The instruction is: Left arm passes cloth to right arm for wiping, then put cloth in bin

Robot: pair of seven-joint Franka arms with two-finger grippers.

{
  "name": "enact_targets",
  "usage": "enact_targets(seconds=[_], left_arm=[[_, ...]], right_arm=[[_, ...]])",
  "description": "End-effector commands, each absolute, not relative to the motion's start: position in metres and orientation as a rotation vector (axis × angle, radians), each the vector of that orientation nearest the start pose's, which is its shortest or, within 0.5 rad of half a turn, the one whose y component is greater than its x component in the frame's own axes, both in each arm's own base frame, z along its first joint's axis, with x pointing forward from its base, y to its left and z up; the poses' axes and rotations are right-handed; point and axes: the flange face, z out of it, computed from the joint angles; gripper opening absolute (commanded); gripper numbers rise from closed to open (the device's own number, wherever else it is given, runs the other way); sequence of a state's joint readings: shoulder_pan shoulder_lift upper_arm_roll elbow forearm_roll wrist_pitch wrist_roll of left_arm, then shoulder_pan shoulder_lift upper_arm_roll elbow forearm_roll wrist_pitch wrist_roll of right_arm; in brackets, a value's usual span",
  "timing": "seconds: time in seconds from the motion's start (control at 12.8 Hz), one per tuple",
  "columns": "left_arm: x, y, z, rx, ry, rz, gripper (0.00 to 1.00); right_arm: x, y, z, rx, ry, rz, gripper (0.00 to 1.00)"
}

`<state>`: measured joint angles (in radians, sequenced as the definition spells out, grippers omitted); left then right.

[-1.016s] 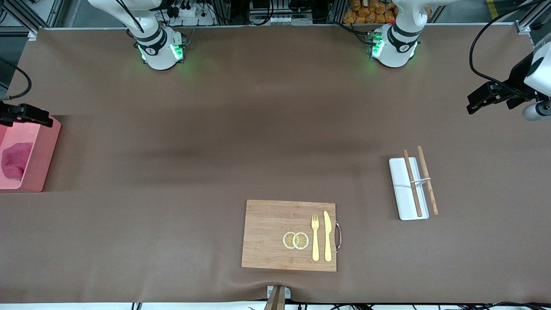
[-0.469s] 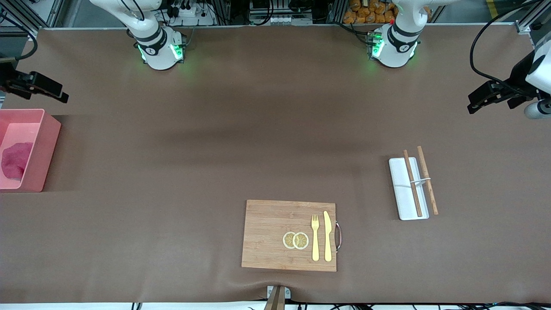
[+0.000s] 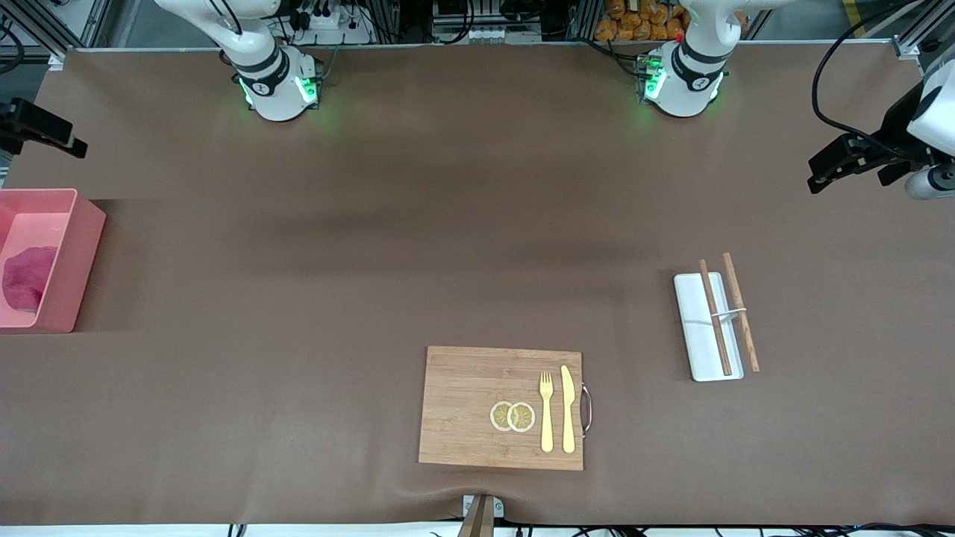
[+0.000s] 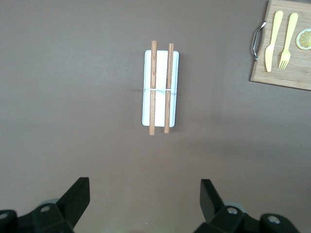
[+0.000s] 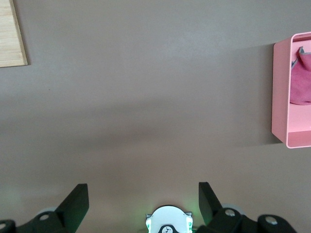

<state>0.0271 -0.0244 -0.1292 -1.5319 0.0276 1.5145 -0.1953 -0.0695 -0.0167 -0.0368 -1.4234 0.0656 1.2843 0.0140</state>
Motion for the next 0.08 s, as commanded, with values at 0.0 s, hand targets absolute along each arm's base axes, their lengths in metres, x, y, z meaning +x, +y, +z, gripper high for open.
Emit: enact_targets(seconds=[0.0], left_arm=[[0.5292, -0.0672, 0.6624, -3.105, -0.092, -0.027, 1.00]], right_arm=[[0.5098, -0.0472, 0.6825, -3.099, 0.145, 0.176, 1.00]])
